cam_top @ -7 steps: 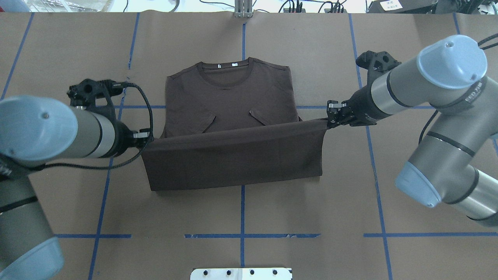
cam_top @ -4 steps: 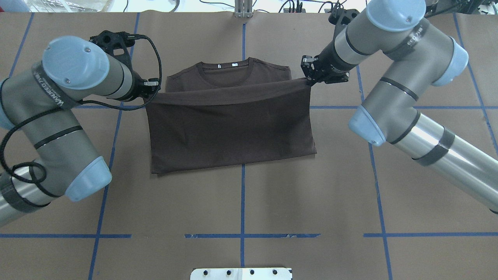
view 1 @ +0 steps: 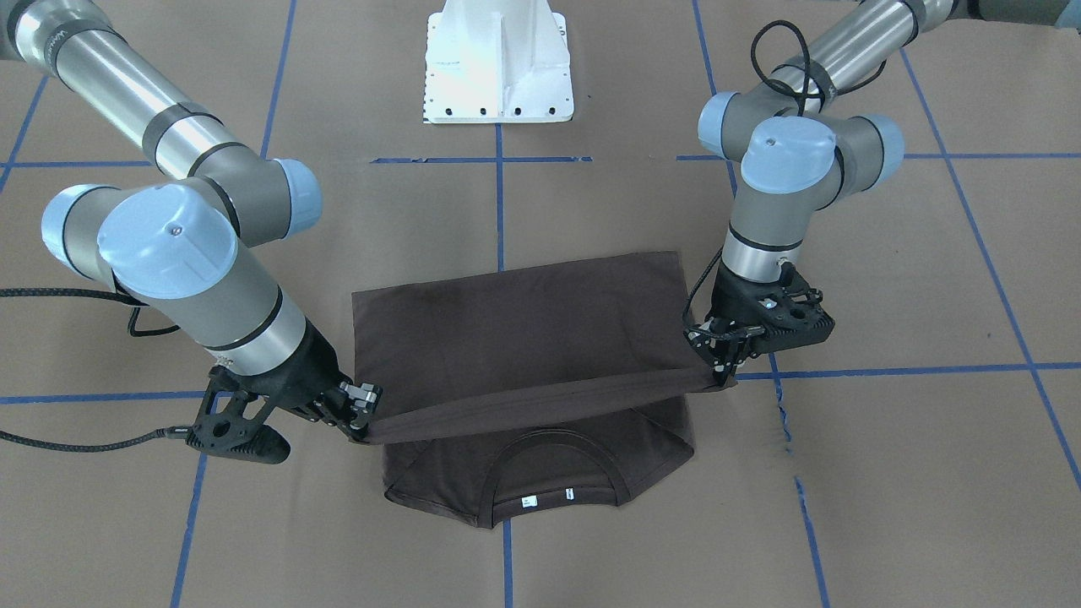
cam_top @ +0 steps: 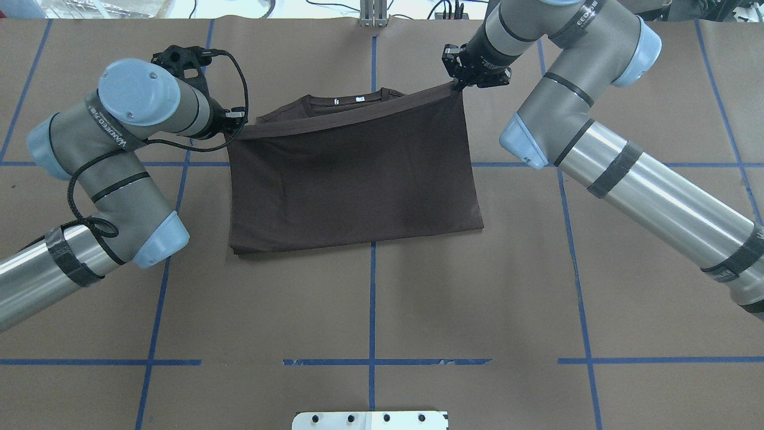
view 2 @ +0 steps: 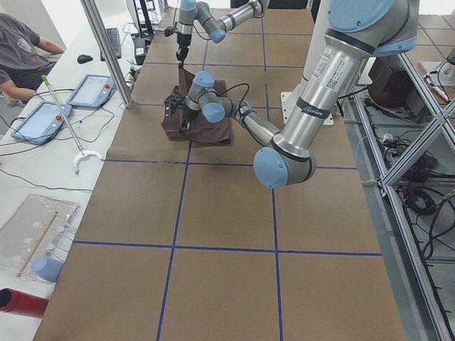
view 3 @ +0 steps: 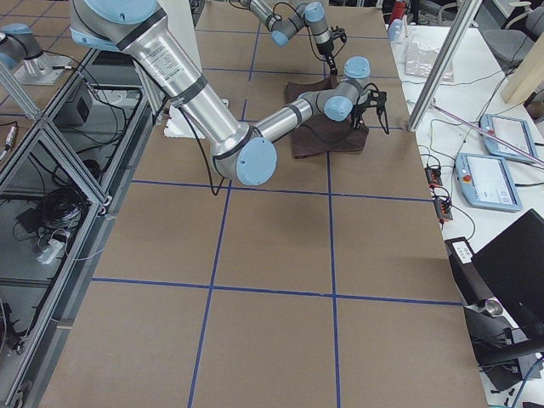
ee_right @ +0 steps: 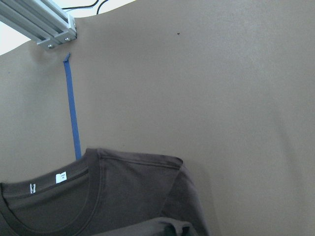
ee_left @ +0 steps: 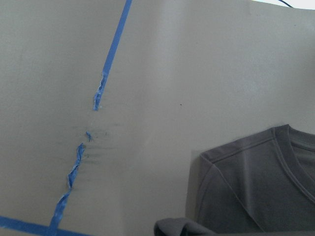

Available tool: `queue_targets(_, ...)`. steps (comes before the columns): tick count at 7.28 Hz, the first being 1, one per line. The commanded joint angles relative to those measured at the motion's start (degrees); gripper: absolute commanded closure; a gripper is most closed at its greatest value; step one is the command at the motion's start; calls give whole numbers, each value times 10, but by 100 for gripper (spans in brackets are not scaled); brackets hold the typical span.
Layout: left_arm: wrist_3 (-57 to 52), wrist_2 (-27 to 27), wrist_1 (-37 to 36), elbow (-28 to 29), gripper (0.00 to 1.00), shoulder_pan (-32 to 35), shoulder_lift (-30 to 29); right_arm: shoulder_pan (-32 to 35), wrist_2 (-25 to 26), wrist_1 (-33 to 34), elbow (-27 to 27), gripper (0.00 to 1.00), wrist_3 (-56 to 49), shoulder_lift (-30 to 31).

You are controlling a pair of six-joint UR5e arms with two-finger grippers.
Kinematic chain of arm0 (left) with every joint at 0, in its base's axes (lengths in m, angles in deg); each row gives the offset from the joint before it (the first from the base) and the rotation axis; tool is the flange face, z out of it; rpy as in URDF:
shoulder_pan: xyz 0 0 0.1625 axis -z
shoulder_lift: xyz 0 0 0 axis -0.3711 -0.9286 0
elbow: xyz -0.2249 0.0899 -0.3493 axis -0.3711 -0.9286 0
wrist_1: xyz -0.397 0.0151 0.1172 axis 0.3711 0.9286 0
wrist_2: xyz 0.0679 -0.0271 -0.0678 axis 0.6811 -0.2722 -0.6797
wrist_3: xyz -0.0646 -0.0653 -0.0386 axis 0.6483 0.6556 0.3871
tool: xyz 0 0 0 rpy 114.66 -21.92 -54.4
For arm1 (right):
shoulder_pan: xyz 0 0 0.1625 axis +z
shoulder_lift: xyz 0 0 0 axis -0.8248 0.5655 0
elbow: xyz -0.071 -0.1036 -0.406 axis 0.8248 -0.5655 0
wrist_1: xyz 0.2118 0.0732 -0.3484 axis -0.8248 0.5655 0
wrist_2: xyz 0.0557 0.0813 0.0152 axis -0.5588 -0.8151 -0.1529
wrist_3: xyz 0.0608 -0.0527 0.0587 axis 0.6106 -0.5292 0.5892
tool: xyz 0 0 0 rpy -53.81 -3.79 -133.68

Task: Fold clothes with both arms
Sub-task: 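Lay the hem down over the collar edge with both grippers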

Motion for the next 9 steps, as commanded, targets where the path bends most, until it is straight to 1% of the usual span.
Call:
queue_targets(1, 0, 0, 15, 25, 100, 0, -11, 11, 1, -19, -59, 100, -2, -28)
queue_targets(7, 2, 0, 16, 34, 100, 5, -37, 2, 2, -19, -58, 100, -1, -30)
queue_targets(8, 2, 0, 16, 34, 98, 5, -37, -5, 2, -19, -54, 100, -1, -29)
queue_targets(9, 2, 0, 16, 35, 58, 5, -37, -5, -1, -19, -55, 100, 2, -28)
